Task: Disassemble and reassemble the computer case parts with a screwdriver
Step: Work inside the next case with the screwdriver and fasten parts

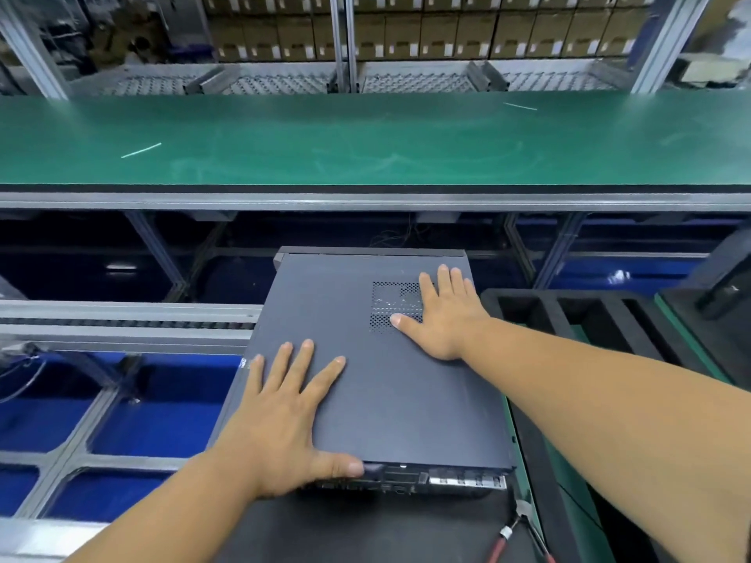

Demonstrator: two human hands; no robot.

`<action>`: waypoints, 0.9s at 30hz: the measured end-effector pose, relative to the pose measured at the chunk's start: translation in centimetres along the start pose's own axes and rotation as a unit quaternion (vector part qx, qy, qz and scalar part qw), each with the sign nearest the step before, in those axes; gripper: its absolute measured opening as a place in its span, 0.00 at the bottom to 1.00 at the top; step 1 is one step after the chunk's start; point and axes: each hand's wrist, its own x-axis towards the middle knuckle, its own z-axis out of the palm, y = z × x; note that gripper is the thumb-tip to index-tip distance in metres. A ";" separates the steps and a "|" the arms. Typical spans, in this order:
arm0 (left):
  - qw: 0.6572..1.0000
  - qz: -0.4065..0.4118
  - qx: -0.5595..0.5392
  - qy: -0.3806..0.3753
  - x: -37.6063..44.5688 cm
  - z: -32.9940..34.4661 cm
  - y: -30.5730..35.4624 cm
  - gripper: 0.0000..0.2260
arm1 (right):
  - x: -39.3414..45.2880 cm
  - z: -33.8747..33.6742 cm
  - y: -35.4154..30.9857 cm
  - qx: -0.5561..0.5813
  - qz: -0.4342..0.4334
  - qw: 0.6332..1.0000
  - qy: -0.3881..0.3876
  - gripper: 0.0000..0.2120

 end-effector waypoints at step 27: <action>0.992 0.072 0.046 0.091 3.2 1.6 17.9 0.48 | -27.1 19.4 14.1 0.552 0.240 0.798 -0.021 0.12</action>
